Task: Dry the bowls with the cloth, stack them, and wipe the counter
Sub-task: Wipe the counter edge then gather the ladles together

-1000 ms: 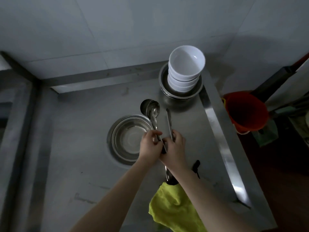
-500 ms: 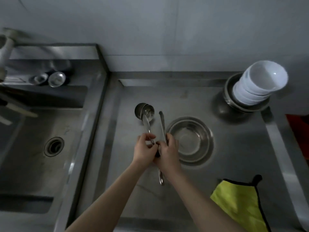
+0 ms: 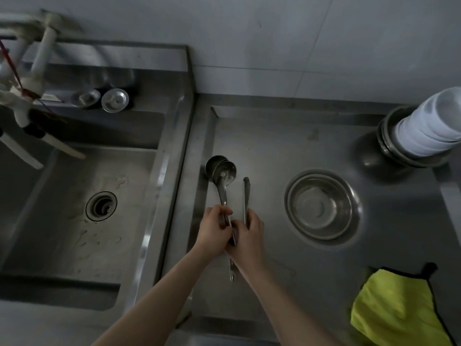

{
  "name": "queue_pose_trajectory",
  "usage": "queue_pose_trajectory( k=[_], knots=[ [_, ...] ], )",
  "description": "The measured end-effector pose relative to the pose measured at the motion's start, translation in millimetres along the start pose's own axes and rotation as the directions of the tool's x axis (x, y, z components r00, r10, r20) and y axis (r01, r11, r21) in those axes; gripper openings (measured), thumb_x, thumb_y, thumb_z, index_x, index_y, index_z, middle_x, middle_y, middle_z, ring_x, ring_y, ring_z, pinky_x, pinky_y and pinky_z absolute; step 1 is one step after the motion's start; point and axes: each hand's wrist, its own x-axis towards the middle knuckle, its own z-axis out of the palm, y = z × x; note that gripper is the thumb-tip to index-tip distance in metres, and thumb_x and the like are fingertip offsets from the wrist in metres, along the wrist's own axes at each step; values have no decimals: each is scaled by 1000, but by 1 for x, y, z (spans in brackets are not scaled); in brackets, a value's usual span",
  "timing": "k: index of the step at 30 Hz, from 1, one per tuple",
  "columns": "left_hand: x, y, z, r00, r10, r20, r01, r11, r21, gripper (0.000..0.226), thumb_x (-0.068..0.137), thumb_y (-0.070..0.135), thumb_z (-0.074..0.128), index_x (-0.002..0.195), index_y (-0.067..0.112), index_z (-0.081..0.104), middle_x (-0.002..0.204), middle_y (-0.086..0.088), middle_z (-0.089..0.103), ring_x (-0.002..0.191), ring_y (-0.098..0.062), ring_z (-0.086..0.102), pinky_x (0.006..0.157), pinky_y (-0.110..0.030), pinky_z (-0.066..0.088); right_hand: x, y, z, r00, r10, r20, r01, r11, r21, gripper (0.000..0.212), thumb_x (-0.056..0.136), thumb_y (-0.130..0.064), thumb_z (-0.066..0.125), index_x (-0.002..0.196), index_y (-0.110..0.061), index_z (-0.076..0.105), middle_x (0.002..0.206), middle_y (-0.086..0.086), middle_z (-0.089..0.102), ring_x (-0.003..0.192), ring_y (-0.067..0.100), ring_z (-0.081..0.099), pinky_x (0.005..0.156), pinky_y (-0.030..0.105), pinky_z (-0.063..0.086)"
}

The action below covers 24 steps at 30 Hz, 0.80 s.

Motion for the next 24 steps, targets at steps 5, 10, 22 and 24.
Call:
queue_pose_trajectory(
  k=[5, 10, 22, 24],
  knots=[
    [-1, -11, 0, 1000, -11, 25, 11, 1000, 15, 37, 82, 3, 59, 107, 29, 52, 120, -1, 54, 103, -16, 59, 77, -21, 48, -6, 0, 4, 1000, 0, 31, 1, 1000, -28, 41, 78, -30, 70, 115, -12, 63, 149, 16, 30, 135, 32, 29, 110, 42, 35],
    [-8, -9, 0, 998, 55, 41, -60, 987, 151, 45, 87, 7, 56, 127, 27, 50, 123, -2, 54, 102, -15, 57, 82, -22, 47, -10, 4, -10, 992, -3, 127, 10, 998, -61, 48, 81, -33, 68, 125, -19, 56, 154, 10, 21, 140, 27, 22, 112, 37, 32],
    [-35, 31, 32, 922, 384, 39, -380, 885, 270, 28, 83, 3, 62, 110, 12, 64, 113, -7, 60, 89, -26, 61, 81, -36, 50, -76, 88, -121, 991, 55, -118, -92, 938, -334, 37, 83, -35, 66, 115, -17, 63, 138, 11, 49, 119, 32, 53, 96, 44, 47],
    [-41, 41, 54, 911, 386, 145, -411, 875, 255, 27, 86, 6, 60, 112, 13, 63, 114, -4, 62, 90, -24, 63, 82, -36, 52, -103, 115, -150, 976, 143, -162, -200, 879, -433, 42, 87, -44, 55, 120, -19, 61, 138, 11, 50, 120, 33, 52, 97, 49, 45]
  ],
)
